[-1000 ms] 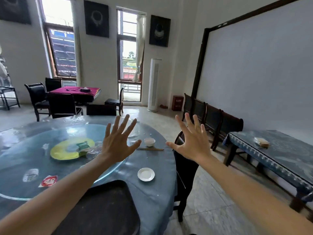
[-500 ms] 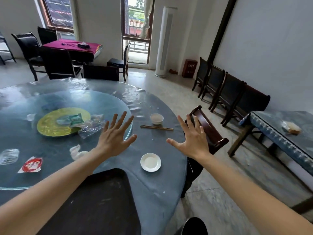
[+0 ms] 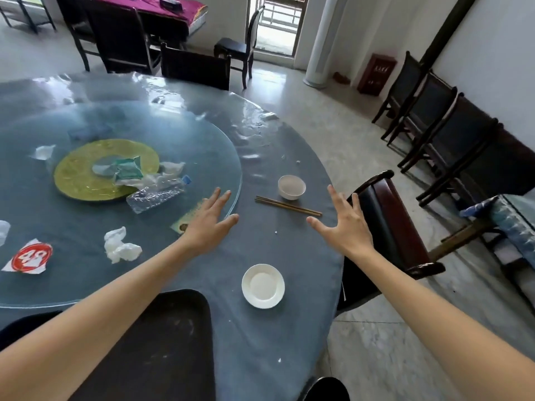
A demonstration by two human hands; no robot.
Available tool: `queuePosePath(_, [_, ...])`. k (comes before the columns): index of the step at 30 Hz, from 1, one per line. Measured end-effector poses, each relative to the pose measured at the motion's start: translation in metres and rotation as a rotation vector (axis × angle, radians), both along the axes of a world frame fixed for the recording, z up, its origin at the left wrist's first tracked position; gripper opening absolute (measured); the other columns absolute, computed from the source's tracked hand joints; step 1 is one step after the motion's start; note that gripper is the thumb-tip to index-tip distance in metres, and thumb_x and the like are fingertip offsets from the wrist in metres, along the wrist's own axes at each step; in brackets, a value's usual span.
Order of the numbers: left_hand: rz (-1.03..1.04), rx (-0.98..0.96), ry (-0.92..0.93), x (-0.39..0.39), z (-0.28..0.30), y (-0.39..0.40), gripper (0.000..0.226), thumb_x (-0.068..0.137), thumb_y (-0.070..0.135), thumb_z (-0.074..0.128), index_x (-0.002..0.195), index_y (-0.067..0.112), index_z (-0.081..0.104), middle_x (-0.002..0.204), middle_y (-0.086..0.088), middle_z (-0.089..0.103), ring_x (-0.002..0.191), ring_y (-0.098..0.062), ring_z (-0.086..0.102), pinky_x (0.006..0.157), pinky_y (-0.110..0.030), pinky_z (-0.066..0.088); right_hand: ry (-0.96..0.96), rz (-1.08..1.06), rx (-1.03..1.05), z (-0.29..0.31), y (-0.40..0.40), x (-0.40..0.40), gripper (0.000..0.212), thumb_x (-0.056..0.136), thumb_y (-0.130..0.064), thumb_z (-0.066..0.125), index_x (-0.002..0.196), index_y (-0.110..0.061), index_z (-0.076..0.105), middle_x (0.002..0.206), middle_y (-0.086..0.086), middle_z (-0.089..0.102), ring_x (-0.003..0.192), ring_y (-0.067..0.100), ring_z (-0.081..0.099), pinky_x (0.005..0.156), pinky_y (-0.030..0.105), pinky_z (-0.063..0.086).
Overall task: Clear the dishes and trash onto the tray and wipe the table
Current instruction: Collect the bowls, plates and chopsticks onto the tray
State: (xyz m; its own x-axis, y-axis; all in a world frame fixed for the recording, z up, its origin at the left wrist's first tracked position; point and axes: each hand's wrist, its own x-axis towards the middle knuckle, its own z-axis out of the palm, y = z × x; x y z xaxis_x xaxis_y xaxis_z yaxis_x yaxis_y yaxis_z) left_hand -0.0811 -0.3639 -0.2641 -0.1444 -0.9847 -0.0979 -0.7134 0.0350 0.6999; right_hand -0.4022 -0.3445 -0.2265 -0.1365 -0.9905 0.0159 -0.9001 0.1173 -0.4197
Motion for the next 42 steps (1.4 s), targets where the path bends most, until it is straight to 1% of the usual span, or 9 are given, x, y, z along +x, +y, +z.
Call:
queuePosePath(4, [0.193, 0.185, 0.187, -0.037, -0.028, -0.055, 0.065, 0.096, 0.043, 0.057, 0.155, 0.024, 0.038, 0.158, -0.002, 0.041, 0.144, -0.022, 0.04, 0.11, -0.033, 0.035, -0.154, -0.058, 0.082, -0.035, -0.08, -0.03, 0.097, 0.085, -0.069, 0.068, 0.161, -0.05, 0.011, 0.173, 0.009, 0.01, 0.16, 0.023, 0.013, 0.117, 0.047, 0.034])
queuePosePath(7, [0.4, 0.383, 0.352, -0.071, -0.056, -0.106, 0.062, 0.076, 0.053, 0.06, 0.129, 0.022, 0.062, 0.138, -0.004, 0.062, 0.114, -0.023, 0.064, 0.091, -0.031, 0.047, -0.282, -0.069, 0.148, -0.074, -0.149, -0.06, 0.098, 0.086, -0.065, 0.069, 0.163, -0.043, 0.013, 0.172, 0.009, 0.014, 0.158, 0.021, 0.02, 0.121, 0.044, 0.031])
queuePosePath(10, [0.521, 0.57, 0.537, -0.108, -0.077, -0.151, 0.009, 0.096, 0.027, 0.055, 0.093, 0.021, 0.06, 0.113, -0.008, 0.064, 0.081, -0.021, 0.063, 0.08, -0.035, 0.047, -0.344, -0.092, 0.261, -0.107, -0.2, -0.082, 0.088, 0.092, -0.056, 0.069, 0.163, -0.028, 0.026, 0.169, 0.011, 0.026, 0.158, 0.023, 0.021, 0.124, 0.041, 0.026])
queuePosePath(14, [0.64, 0.674, 0.594, -0.149, -0.1, -0.195, 0.011, 0.1, 0.016, 0.051, 0.091, 0.014, 0.057, 0.107, -0.009, 0.062, 0.075, -0.019, 0.061, 0.07, -0.033, 0.052, -0.53, -0.126, 0.404, -0.146, -0.252, -0.093, 0.074, 0.095, -0.048, 0.068, 0.157, -0.021, 0.039, 0.159, 0.003, 0.046, 0.143, 0.023, 0.046, 0.118, 0.039, 0.038])
queuePosePath(18, [0.758, 0.649, 0.519, -0.173, -0.124, -0.233, 0.009, 0.094, 0.012, 0.055, 0.093, 0.007, 0.062, 0.109, -0.013, 0.065, 0.078, -0.023, 0.067, 0.062, -0.033, 0.057, -0.827, -0.212, 0.501, -0.177, -0.292, -0.089, 0.059, 0.097, -0.039, 0.069, 0.148, -0.016, 0.05, 0.141, 0.006, 0.059, 0.122, 0.02, 0.062, 0.092, 0.036, 0.058])
queuePosePath(25, [1.04, 0.652, 0.416, -0.201, -0.142, -0.272, 0.021, 0.08, 0.028, 0.069, 0.078, 0.007, 0.064, 0.085, -0.011, 0.073, 0.064, -0.025, 0.073, 0.057, -0.032, 0.063, -1.013, -0.24, 0.588, -0.198, -0.319, -0.077, 0.038, 0.103, -0.026, 0.063, 0.139, -0.014, 0.058, 0.104, 0.008, 0.072, 0.098, 0.032, 0.076, 0.064, 0.025, 0.06])
queuePosePath(33, [1.18, 0.653, 0.197, -0.218, -0.163, -0.295, 0.024, 0.055, 0.027, 0.067, 0.076, 0.017, 0.065, 0.077, -0.004, 0.072, 0.068, -0.029, 0.073, 0.069, -0.037, 0.063, -1.145, -0.264, 0.557, -0.207, -0.323, -0.086, 0.035, 0.103, -0.021, 0.065, 0.138, -0.018, 0.062, 0.106, 0.012, 0.073, 0.097, 0.037, 0.076, 0.071, 0.027, 0.062])
queuePosePath(38, [1.098, 0.665, 0.082, -0.23, -0.154, -0.3, 0.022, 0.075, 0.028, 0.072, 0.078, 0.015, 0.054, 0.081, -0.001, 0.06, 0.076, -0.026, 0.058, 0.062, -0.031, 0.043, -1.187, -0.312, 0.517, -0.208, -0.321, -0.09, 0.036, 0.102, -0.017, 0.065, 0.138, -0.014, 0.063, 0.095, 0.004, 0.075, 0.097, 0.033, 0.077, 0.075, 0.03, 0.063])
queuePosePath(42, [0.989, 0.646, -0.032, -0.233, -0.162, -0.299, 0.022, 0.091, 0.025, 0.058, 0.106, 0.01, 0.061, 0.108, -0.01, 0.066, 0.101, -0.033, 0.064, 0.072, -0.034, 0.042, -1.19, -0.33, 0.498, -0.206, -0.318, -0.091, 0.038, 0.101, -0.016, 0.066, 0.139, -0.013, 0.063, 0.089, -0.001, 0.077, 0.09, 0.023, 0.078, 0.076, 0.03, 0.064])
